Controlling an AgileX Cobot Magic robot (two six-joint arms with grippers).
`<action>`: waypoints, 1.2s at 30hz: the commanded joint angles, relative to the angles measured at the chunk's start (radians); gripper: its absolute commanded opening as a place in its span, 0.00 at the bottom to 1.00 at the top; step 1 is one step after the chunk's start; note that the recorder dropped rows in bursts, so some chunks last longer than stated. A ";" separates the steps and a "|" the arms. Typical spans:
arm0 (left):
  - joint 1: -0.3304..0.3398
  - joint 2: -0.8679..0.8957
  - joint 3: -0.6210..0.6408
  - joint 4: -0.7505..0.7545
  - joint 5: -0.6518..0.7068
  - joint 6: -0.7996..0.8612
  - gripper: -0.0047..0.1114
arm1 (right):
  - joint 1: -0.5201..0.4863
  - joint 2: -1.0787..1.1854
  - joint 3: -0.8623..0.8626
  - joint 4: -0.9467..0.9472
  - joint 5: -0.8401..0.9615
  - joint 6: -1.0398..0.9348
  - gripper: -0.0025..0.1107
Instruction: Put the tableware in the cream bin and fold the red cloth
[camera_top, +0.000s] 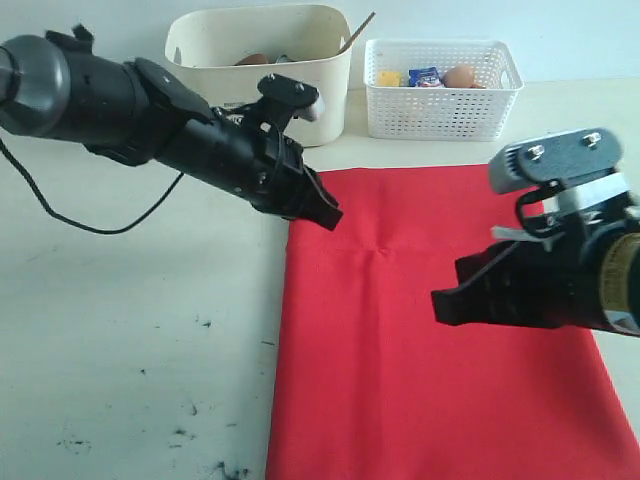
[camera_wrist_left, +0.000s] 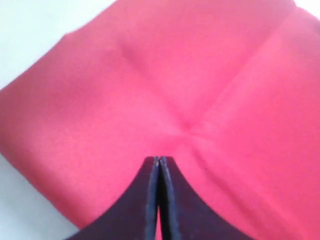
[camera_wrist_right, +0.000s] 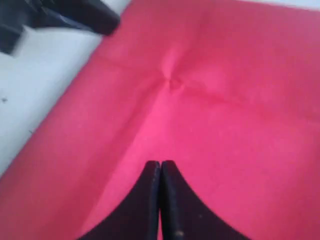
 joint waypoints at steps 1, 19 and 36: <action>0.048 -0.130 0.068 0.075 0.013 -0.079 0.06 | 0.000 0.221 -0.097 -0.016 -0.031 -0.024 0.02; 0.209 -0.461 0.462 0.025 -0.241 -0.074 0.06 | -0.056 0.609 -0.303 -0.097 0.283 -0.125 0.02; 0.209 -0.462 0.462 0.016 -0.235 -0.076 0.06 | -0.482 0.565 -0.255 -0.552 0.395 0.341 0.02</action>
